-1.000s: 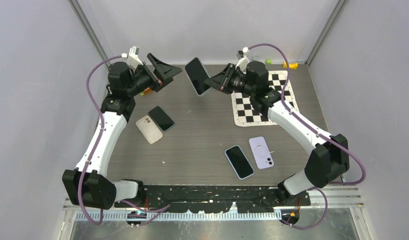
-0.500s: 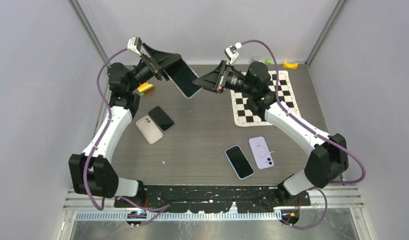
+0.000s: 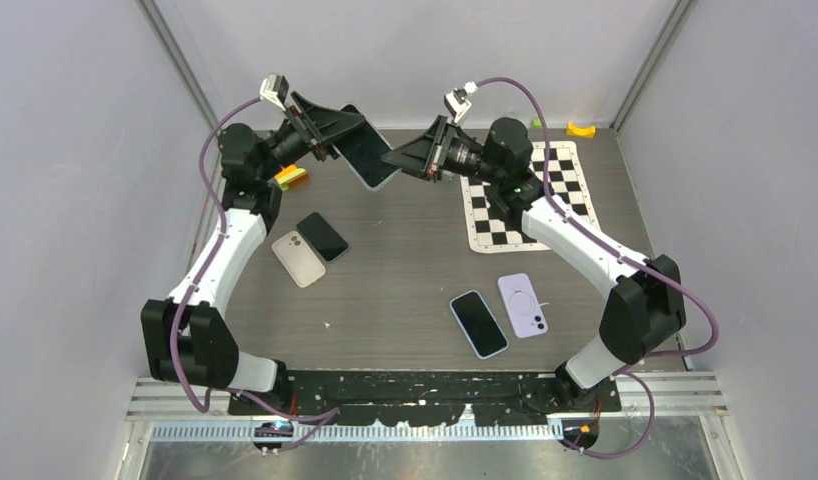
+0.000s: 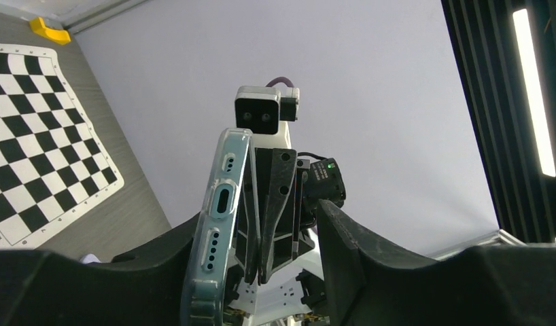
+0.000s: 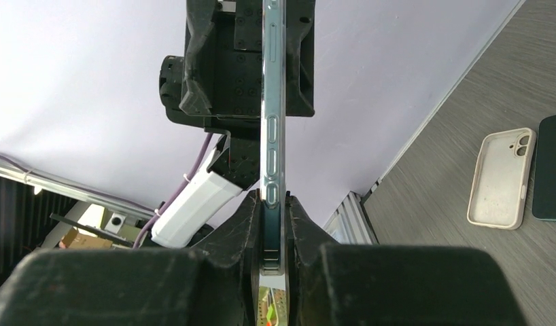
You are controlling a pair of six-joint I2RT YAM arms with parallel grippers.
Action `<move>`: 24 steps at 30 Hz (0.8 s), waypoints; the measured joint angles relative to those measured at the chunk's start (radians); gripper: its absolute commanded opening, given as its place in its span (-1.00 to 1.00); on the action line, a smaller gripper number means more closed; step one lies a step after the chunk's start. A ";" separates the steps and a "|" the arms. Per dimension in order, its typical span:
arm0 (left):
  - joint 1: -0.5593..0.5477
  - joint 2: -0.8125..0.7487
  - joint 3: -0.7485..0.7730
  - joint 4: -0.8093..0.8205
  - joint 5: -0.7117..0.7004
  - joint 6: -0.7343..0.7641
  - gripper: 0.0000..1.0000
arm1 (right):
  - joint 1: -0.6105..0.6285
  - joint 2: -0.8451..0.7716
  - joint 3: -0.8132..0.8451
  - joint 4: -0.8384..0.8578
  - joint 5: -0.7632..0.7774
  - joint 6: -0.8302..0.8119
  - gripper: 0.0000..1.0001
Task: Take the phone out of the phone case
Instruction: Pick up the phone at the center of the board, then remove the phone case from the phone.
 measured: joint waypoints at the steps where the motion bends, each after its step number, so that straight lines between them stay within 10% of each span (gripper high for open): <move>1: 0.000 0.000 0.000 -0.003 0.000 0.008 -0.27 | 0.000 0.005 0.003 0.002 0.000 0.003 -0.99; 9: 0.006 0.000 0.000 -0.038 -0.003 0.050 -1.00 | -0.002 0.024 0.039 0.009 -0.004 0.035 -0.97; 14: 0.006 0.000 0.013 -0.071 -0.013 0.080 -1.00 | -0.004 0.035 0.039 0.032 -0.002 0.052 0.49; 24: 0.006 -0.041 0.026 -0.208 -0.162 0.134 -1.00 | -0.012 0.037 0.018 0.163 -0.029 0.046 0.78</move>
